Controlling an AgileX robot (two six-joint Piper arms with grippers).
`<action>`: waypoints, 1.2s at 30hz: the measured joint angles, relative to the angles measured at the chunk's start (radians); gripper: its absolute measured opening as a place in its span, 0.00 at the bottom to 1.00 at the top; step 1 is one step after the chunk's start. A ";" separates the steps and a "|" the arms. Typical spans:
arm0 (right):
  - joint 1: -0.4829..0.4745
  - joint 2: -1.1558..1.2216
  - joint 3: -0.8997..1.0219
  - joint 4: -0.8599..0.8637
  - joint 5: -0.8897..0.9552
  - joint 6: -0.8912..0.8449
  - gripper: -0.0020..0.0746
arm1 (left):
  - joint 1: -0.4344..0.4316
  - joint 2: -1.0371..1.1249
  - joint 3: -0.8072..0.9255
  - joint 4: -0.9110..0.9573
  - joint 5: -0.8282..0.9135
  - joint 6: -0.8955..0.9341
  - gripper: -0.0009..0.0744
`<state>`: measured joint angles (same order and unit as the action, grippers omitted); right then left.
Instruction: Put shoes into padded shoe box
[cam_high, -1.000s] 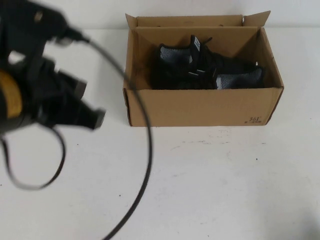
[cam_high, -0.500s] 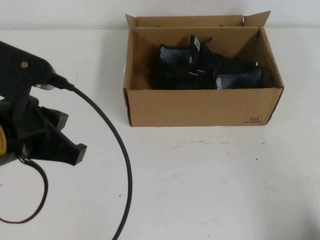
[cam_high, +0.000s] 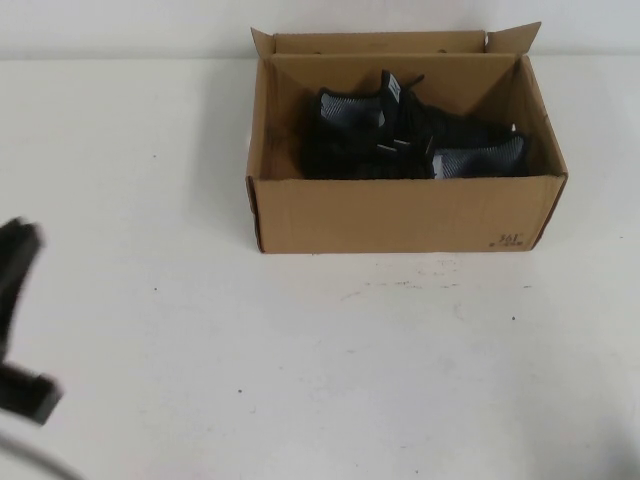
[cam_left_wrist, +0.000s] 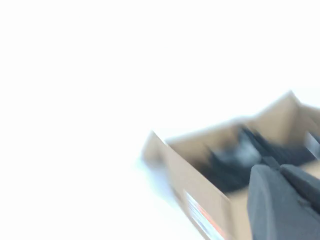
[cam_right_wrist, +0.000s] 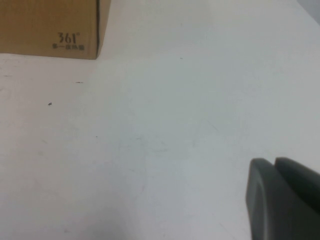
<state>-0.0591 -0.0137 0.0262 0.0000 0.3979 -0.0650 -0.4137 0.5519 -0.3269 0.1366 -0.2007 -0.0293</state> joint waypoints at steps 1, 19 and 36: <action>0.000 0.000 0.000 0.000 0.000 0.000 0.02 | 0.030 -0.046 0.050 -0.010 -0.061 0.022 0.01; 0.000 0.000 0.000 0.000 0.000 0.000 0.02 | 0.290 -0.561 0.353 -0.122 0.269 0.060 0.01; 0.000 0.000 0.000 0.000 0.000 0.000 0.02 | 0.290 -0.562 0.353 -0.125 0.575 0.060 0.01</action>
<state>-0.0591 -0.0137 0.0262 0.0000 0.3979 -0.0650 -0.1233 -0.0099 0.0266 0.0121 0.3739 0.0311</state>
